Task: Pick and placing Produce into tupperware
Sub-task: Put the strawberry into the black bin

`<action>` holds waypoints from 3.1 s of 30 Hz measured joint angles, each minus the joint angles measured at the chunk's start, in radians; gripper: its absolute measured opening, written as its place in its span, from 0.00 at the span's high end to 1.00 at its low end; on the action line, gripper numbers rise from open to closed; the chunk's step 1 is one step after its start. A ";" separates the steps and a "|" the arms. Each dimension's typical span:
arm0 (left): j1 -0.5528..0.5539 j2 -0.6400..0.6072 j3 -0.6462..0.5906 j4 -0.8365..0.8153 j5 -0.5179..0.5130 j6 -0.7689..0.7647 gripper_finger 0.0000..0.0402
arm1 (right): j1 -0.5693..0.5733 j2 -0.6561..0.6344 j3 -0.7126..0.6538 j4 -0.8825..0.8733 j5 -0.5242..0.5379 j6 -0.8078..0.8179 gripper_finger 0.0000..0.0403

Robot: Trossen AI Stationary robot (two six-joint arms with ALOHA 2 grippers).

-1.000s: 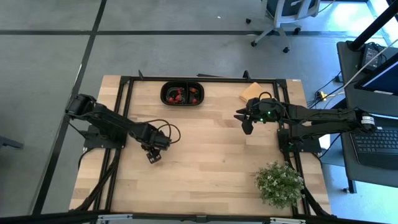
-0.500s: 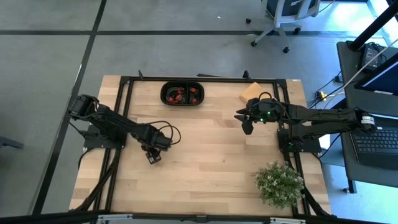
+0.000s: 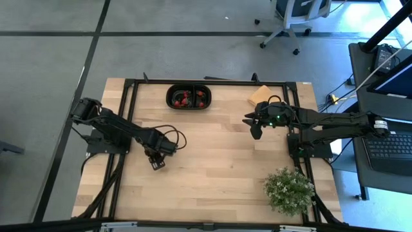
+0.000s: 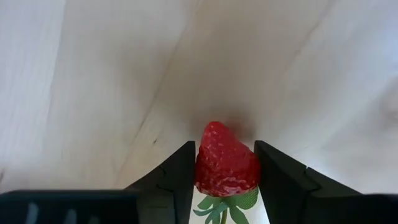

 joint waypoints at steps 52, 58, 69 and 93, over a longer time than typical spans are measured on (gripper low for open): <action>0.865 0.249 0.374 0.709 -0.092 0.598 0.65 | 0.000 0.000 0.000 0.020 0.037 -0.081 0.65; 0.867 0.247 0.349 0.680 -0.142 0.584 0.65 | 0.000 0.000 0.000 0.020 0.037 -0.098 0.65; 0.871 0.246 0.266 0.683 -0.143 0.516 0.65 | -0.021 0.000 0.000 0.020 0.036 -0.113 0.65; 0.868 0.205 0.266 0.676 -0.136 0.526 0.57 | -0.038 0.000 0.000 0.043 0.035 -0.108 0.65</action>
